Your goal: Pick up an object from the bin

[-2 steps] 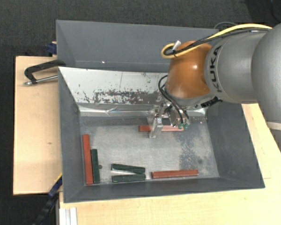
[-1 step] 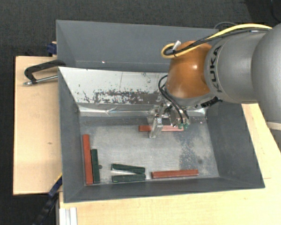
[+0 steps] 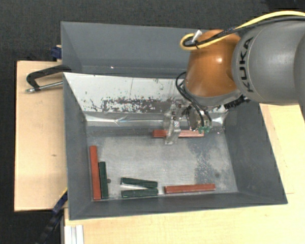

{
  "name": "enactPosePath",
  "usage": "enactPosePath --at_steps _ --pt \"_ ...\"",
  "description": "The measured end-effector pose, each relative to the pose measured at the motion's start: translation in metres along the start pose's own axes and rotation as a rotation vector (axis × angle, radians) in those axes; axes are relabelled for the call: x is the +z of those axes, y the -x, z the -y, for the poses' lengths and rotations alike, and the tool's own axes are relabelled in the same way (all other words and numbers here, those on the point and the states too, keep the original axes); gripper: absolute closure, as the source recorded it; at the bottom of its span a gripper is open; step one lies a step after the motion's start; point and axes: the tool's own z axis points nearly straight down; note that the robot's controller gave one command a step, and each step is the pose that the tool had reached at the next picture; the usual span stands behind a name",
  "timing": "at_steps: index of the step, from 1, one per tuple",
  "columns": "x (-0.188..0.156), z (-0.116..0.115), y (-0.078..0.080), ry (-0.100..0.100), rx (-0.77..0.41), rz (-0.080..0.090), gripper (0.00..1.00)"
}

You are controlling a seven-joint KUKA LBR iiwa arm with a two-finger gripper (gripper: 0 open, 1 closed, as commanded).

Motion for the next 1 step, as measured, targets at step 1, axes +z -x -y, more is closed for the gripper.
enactPosePath --at_steps 1 --pt "-0.069 -0.0133 -0.0013 0.0 0.061 0.003 1.0"
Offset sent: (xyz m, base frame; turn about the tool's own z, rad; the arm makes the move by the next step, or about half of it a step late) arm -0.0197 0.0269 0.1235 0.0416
